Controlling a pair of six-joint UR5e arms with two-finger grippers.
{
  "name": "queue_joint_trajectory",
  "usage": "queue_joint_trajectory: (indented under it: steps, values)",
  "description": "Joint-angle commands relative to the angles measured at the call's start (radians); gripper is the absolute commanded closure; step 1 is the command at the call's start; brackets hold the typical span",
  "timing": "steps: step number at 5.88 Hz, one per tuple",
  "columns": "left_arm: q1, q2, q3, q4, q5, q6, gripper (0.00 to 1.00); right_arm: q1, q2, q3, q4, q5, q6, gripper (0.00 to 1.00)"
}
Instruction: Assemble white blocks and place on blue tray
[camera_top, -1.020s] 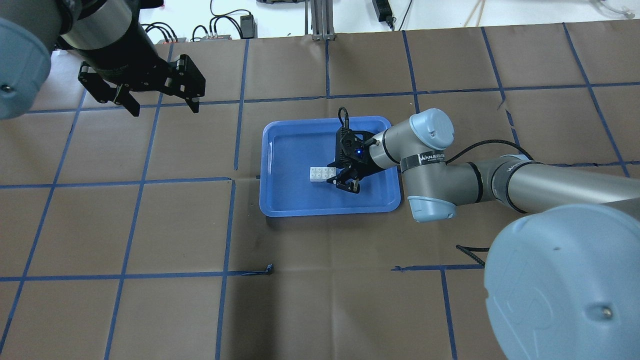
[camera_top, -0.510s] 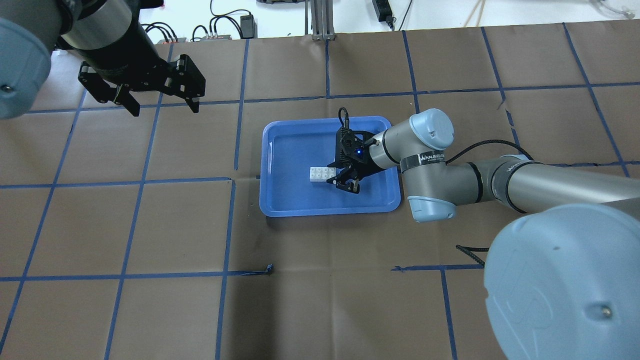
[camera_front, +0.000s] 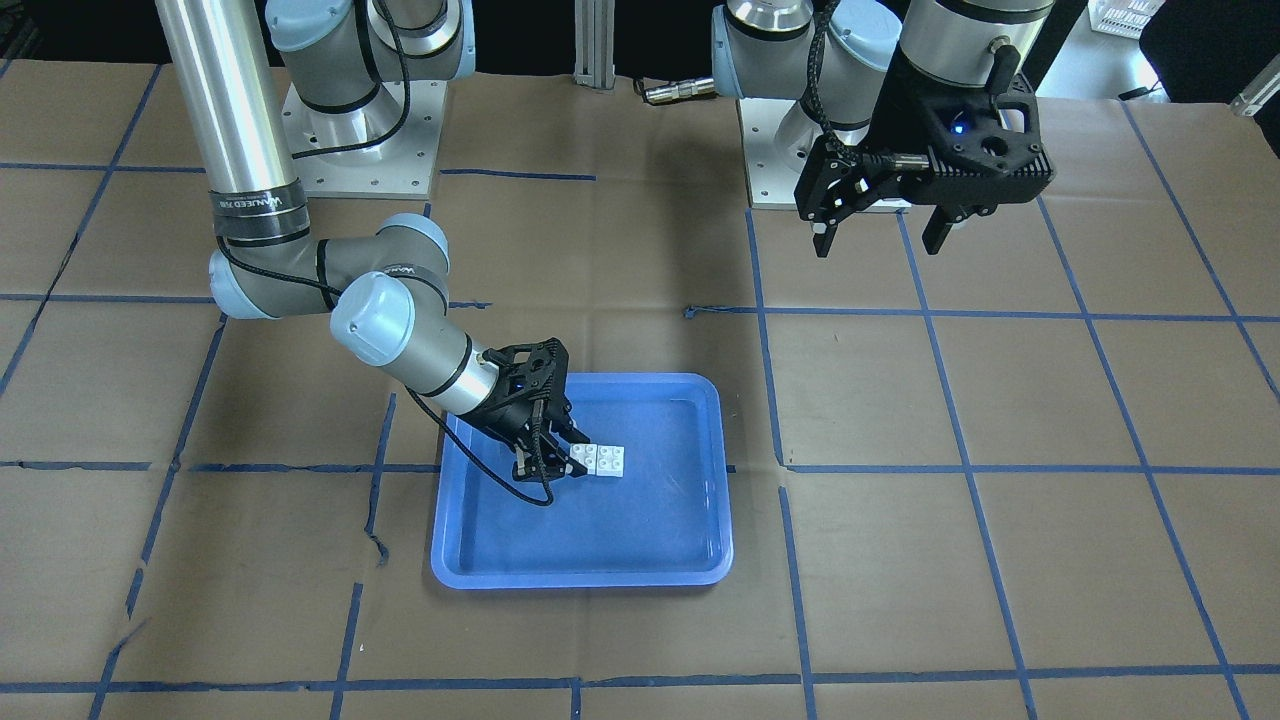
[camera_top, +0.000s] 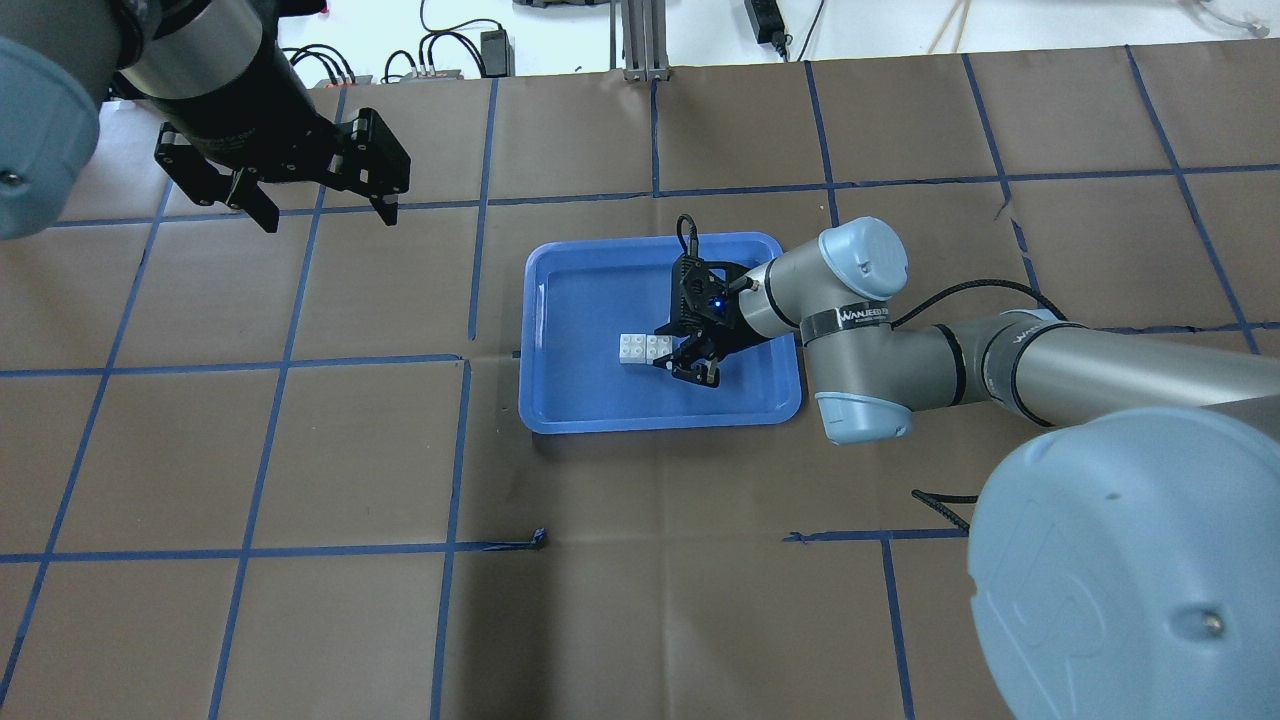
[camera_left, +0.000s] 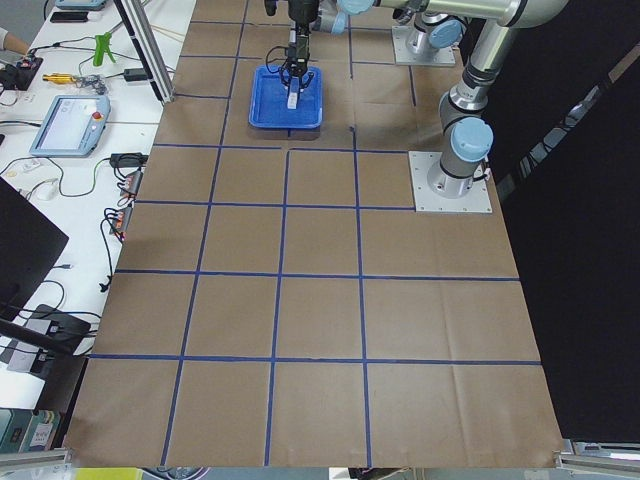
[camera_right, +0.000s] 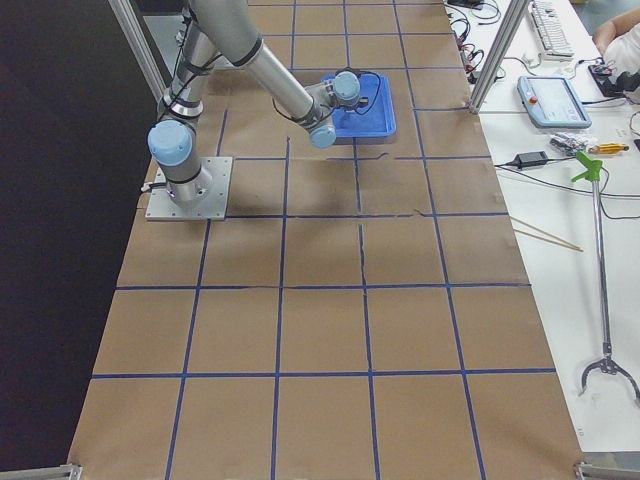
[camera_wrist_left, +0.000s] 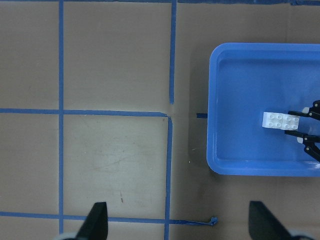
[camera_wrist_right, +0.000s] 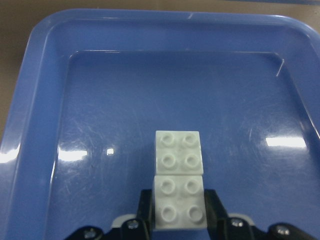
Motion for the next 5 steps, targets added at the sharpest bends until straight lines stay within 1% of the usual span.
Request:
queue_joint_trajectory:
  steps: [1, 2, 3, 4, 5]
  values:
    - [0.0, 0.0, 0.0, 0.0, 0.0, 0.0, 0.0, 0.0, 0.0, 0.0, 0.0, 0.0, 0.0, 0.52]
    - [0.0, 0.0, 0.0, 0.0, 0.0, 0.002, 0.0, 0.0, 0.0, 0.0, 0.001, 0.0, 0.0, 0.52]
    - [0.0, 0.002, 0.0, 0.0, 0.0, 0.0, 0.0, 0.0, -0.003, -0.005, 0.001, 0.002, 0.018, 0.14]
    - [0.0, 0.001, 0.0, 0.0, 0.0, 0.0, 0.0, -0.005, -0.021, -0.027, 0.012, -0.014, 0.076, 0.0]
    - [0.0, 0.0, 0.0, 0.0, 0.0, 0.0, 0.0, -0.015, -0.053, -0.073, 0.104, -0.032, 0.08, 0.0]
